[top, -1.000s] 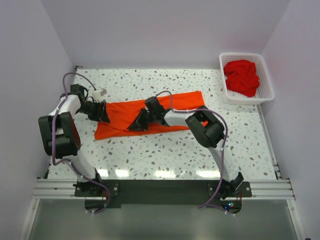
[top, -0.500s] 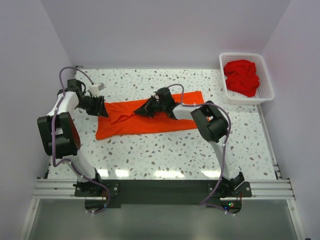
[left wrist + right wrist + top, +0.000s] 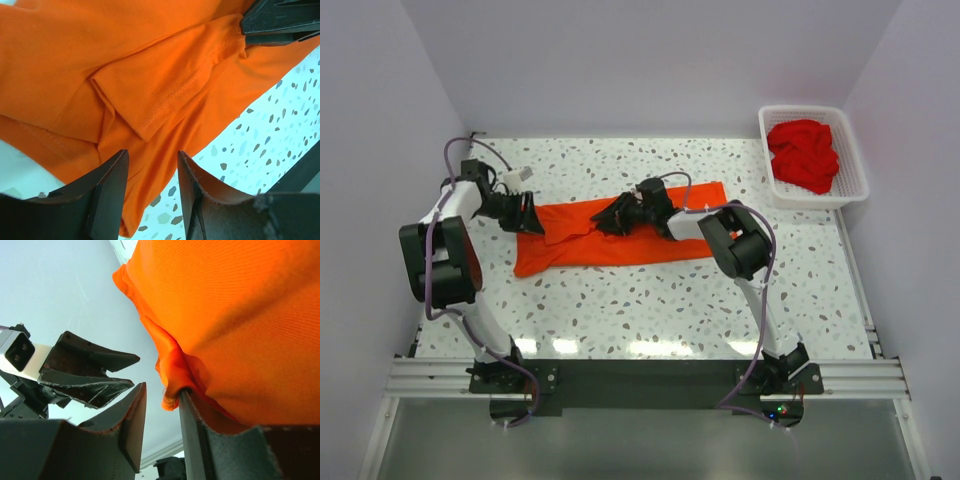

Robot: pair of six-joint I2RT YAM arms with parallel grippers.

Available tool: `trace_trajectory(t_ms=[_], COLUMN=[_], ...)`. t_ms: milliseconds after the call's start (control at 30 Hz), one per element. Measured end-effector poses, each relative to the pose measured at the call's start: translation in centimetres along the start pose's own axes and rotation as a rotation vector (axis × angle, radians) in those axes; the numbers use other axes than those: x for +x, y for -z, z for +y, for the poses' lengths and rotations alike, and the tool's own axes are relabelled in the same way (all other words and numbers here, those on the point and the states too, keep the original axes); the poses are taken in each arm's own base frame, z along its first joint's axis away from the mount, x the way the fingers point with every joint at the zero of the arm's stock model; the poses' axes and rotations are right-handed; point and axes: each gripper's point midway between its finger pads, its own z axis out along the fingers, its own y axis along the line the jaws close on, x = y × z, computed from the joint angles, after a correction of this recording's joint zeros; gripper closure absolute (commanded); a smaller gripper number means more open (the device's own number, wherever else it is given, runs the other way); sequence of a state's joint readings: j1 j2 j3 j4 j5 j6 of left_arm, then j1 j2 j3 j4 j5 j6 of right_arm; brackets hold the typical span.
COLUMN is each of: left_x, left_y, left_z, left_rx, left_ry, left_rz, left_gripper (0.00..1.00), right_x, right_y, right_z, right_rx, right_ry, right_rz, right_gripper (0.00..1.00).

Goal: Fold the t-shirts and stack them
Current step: Fold the tshirt

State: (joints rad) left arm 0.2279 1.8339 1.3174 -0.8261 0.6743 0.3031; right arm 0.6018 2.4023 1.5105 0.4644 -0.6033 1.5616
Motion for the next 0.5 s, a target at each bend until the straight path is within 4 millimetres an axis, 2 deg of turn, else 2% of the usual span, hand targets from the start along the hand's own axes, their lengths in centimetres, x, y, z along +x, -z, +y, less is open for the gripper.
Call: trace_trajectory(t_ms=[233,300,500], left_x=[1.4,1.9,3.0], left_y=[-2.1,-2.8,-4.1], left_z=[-1.0,-0.8,0.4], left_rx=[0.027,0.027,0.0], left_ry=[0.066,0.093,0.152], left_rz=[0.045,0.061,0.1], left_gripper=[0.54,0.54,0.55], right_x=[0.6,0.9,2.0], right_y=[0.2,0.3,1.2], right_z=[-0.1,-0.4,-1.5], right_rx=[0.0,0.005,0.033], right_ry=[0.011,0.026,0.083], right_rz=[0.036,0.049,0.087], right_gripper=[0.54,0.51,0.5])
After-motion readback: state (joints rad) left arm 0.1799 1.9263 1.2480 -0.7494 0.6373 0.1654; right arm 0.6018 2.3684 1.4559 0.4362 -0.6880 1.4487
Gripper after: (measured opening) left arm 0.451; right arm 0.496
